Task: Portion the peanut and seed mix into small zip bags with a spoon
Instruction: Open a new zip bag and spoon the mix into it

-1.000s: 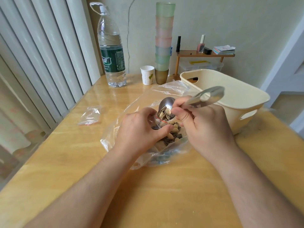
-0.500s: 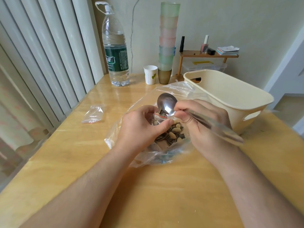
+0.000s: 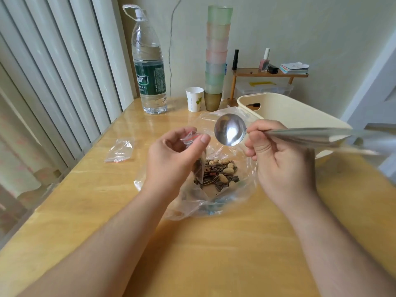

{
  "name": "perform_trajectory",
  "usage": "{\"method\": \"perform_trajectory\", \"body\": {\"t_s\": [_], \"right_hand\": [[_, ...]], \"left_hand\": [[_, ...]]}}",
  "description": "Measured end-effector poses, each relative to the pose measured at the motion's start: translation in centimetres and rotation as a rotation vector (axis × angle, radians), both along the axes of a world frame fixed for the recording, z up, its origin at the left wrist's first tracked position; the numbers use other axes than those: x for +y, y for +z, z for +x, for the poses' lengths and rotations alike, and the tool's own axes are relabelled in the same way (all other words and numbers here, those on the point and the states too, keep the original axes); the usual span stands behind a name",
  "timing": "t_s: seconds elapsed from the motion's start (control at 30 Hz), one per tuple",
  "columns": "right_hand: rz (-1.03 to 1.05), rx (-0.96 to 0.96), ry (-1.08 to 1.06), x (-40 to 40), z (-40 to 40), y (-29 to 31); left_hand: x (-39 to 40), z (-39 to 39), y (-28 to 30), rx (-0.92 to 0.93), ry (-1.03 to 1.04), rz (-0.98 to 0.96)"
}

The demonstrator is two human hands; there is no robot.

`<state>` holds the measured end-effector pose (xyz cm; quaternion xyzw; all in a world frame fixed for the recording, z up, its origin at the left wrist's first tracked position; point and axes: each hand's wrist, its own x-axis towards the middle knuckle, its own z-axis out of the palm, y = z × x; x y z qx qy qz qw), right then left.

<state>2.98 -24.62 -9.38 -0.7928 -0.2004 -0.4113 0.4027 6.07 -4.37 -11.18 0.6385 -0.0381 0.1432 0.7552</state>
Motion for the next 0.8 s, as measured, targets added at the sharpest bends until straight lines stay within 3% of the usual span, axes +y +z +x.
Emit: {"method": "perform_trajectory", "body": {"t_s": [0.23,0.37,0.6,0.8], "right_hand": [[-0.200,0.302,0.005,0.0,0.1,-0.6],[-0.258,0.369,-0.123,-0.4,0.0,0.2],[-0.386,0.540,-0.273,-0.9,-0.7,1.1],[-0.287,0.683,-0.177,-0.3,-0.5,0.7]], "left_hand": [[0.0,-0.2,0.0,-0.029,-0.034,-0.032],[0.2,0.3,-0.1,0.028,-0.017,-0.053],[1.4,1.3,-1.6,0.120,0.001,0.431],[1.1,1.3,-2.4,0.154,-0.034,0.552]]}}
